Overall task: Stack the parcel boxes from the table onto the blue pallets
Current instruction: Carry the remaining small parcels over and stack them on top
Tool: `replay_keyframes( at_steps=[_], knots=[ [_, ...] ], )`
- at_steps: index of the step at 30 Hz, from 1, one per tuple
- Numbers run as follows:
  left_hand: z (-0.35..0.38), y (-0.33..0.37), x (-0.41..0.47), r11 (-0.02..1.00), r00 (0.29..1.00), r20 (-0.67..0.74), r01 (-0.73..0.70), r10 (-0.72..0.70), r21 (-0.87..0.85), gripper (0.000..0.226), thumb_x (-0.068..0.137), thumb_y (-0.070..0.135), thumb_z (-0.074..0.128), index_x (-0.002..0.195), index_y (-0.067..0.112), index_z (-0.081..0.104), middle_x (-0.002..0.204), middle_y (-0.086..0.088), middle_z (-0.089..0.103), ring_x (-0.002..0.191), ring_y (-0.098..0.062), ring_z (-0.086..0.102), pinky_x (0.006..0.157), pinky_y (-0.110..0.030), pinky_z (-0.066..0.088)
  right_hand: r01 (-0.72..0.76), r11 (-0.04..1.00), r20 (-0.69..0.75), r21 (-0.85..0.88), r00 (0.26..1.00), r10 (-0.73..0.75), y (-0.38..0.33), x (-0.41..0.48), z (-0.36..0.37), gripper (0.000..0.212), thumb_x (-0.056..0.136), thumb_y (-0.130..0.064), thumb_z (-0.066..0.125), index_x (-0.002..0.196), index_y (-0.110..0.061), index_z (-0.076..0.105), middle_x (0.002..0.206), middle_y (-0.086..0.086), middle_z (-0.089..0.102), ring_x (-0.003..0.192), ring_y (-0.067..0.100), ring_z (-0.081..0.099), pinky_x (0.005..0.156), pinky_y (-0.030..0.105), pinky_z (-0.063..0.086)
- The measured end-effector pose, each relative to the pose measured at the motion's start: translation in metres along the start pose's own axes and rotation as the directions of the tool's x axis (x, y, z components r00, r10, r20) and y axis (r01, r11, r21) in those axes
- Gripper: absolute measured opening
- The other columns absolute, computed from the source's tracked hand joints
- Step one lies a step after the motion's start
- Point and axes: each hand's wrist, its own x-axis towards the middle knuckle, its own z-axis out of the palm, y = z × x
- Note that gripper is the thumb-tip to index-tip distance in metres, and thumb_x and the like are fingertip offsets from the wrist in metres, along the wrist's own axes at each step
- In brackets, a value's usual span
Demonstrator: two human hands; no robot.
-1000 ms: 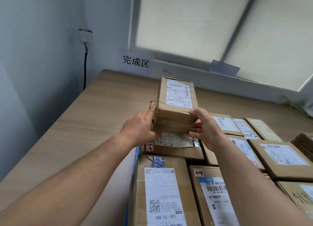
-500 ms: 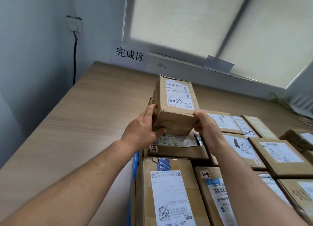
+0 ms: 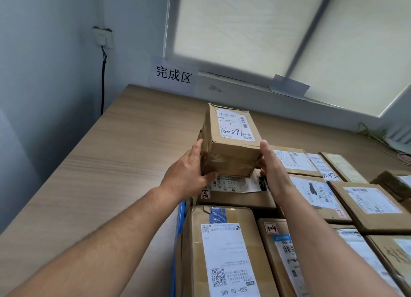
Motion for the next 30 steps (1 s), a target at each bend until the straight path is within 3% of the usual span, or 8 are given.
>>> replay_keyframes(
  at_steps=[4, 9, 12, 15, 19, 22, 25, 30],
  knots=[
    [-0.004, 0.003, -0.001, 0.999, 1.0, 0.006, -0.002, 0.002, 0.048, 0.095, 0.08, 0.046, 0.069, 0.15, 0.023, 0.009, 0.146, -0.001, 0.04, 0.129, -0.018, 0.044, 0.101, -0.036, 0.042, 0.022, 1.0, -0.008, -0.005, 1.0, -0.022, -0.004, -0.007, 0.0, 0.047, 0.086, -0.07, 0.037, 0.11, -0.036, 0.06, 0.119, -0.012, 0.062, 0.111, 0.001, 0.055, 0.081, 0.014, 0.034],
    [-0.012, 0.019, -0.01, 0.992, 0.999, -0.033, 0.001, 0.003, 0.13, 0.094, 0.081, 0.054, 0.063, 0.15, 0.021, 0.009, 0.148, -0.004, 0.036, 0.134, -0.02, 0.037, 0.106, -0.038, 0.036, 0.046, 0.998, -0.042, -0.049, 0.998, -0.049, -0.001, -0.013, -0.01, 0.051, 0.082, -0.071, 0.035, 0.113, -0.036, 0.055, 0.112, -0.018, 0.056, 0.119, 0.011, 0.049, 0.096, 0.026, 0.033],
    [-0.018, 0.034, -0.021, 0.981, 0.997, -0.083, 0.003, 0.013, 0.192, 0.093, 0.082, 0.058, 0.06, 0.15, 0.019, 0.01, 0.152, -0.004, 0.03, 0.137, -0.021, 0.031, 0.108, -0.037, 0.032, 0.118, 0.982, -0.088, -0.147, 0.987, -0.132, -0.003, -0.022, -0.021, 0.056, 0.084, -0.064, 0.037, 0.117, -0.024, 0.059, 0.115, -0.008, 0.059, 0.116, 0.015, 0.053, 0.092, 0.028, 0.037],
    [-0.022, 0.053, -0.034, 0.973, 0.988, -0.149, -0.005, 0.04, 0.232, 0.093, 0.081, 0.059, 0.06, 0.15, 0.017, 0.014, 0.153, -0.004, 0.027, 0.139, -0.021, 0.027, 0.11, -0.038, 0.029, 0.197, 0.953, -0.142, -0.228, 0.962, -0.232, -0.007, -0.036, -0.035, 0.047, 0.092, -0.051, 0.047, 0.122, -0.017, 0.06, 0.117, -0.001, 0.062, 0.109, 0.014, 0.057, 0.086, 0.025, 0.04],
    [-0.016, 0.082, -0.052, 0.959, 0.969, -0.235, -0.002, 0.072, 0.285, 0.089, 0.08, 0.063, 0.052, 0.147, 0.013, 0.023, 0.15, -0.006, 0.032, 0.137, -0.021, 0.029, 0.11, -0.037, 0.027, 0.246, 0.863, -0.137, -0.442, 0.932, -0.336, -0.005, -0.056, -0.058, 0.042, 0.093, -0.038, 0.057, 0.127, -0.014, 0.057, 0.121, 0.002, 0.061, 0.097, 0.012, 0.057, 0.081, 0.028, 0.047],
    [-0.002, 0.108, -0.066, 0.942, 0.954, -0.272, -0.026, 0.123, 0.335, 0.083, 0.077, 0.066, 0.039, 0.141, 0.013, 0.037, 0.145, -0.006, 0.04, 0.133, -0.023, 0.036, 0.108, -0.039, 0.03, 0.257, 0.788, -0.132, -0.559, 0.911, -0.392, -0.001, -0.077, -0.077, 0.038, 0.091, -0.031, 0.062, 0.125, -0.016, 0.058, 0.122, 0.004, 0.06, 0.103, 0.017, 0.06, 0.086, 0.038, 0.051],
    [0.019, 0.139, -0.08, 0.924, 0.952, -0.256, -0.062, 0.168, 0.377, 0.077, 0.076, 0.064, 0.031, 0.133, 0.015, 0.05, 0.14, -0.006, 0.048, 0.13, -0.024, 0.04, 0.105, -0.041, 0.032, 0.259, 0.705, -0.107, -0.66, 0.897, -0.43, 0.006, -0.1, -0.1, 0.036, 0.09, -0.025, 0.06, 0.126, -0.019, 0.058, 0.123, 0.002, 0.059, 0.106, 0.019, 0.059, 0.082, 0.031, 0.045],
    [0.064, 0.188, -0.101, 0.899, 0.967, -0.169, -0.103, 0.191, 0.427, 0.055, 0.086, 0.05, 0.052, 0.127, 0.014, 0.057, 0.137, -0.006, 0.052, 0.129, -0.025, 0.042, 0.103, -0.04, 0.032, 0.243, 0.621, -0.094, -0.745, 0.883, -0.459, 0.021, -0.142, -0.146, 0.036, 0.09, -0.022, 0.058, 0.126, -0.023, 0.06, 0.126, -0.001, 0.059, 0.113, 0.019, 0.055, 0.086, 0.031, 0.043]
  ],
)
